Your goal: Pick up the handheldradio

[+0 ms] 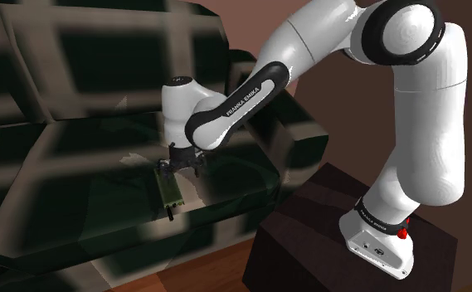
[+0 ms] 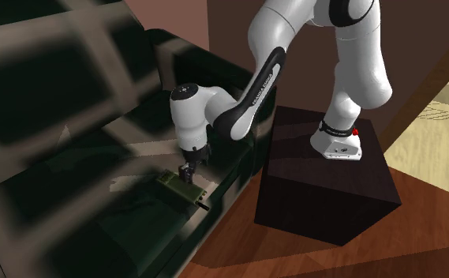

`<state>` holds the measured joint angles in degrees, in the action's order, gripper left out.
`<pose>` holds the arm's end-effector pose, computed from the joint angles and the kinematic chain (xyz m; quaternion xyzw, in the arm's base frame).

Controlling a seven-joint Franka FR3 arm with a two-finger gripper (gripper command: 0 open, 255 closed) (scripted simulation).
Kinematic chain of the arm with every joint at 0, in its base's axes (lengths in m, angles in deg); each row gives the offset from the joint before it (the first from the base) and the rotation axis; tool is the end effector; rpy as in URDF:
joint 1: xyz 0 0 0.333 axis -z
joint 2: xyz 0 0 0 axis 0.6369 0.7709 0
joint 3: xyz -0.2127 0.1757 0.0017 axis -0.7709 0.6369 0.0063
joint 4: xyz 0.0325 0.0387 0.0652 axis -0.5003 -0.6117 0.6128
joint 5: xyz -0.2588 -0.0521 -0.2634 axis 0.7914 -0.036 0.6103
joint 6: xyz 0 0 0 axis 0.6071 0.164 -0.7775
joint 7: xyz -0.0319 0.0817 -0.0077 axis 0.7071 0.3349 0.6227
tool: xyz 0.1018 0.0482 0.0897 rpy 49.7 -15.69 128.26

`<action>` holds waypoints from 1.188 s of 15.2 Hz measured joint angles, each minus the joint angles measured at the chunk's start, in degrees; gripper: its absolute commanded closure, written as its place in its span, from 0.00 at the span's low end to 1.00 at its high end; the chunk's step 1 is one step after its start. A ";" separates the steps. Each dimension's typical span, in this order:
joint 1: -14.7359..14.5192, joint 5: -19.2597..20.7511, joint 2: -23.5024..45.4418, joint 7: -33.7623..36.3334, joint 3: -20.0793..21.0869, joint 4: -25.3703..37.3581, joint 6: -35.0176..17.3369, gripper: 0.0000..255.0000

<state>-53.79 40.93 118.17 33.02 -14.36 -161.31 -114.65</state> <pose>0.4749 0.3574 0.1918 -0.9908 0.1340 0.0107 0.0177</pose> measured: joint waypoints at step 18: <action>-5.79 3.85 14.85 4.84 -3.89 12.66 -2.48 1.00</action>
<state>-59.58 44.77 133.03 37.86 -18.26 -148.65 -117.13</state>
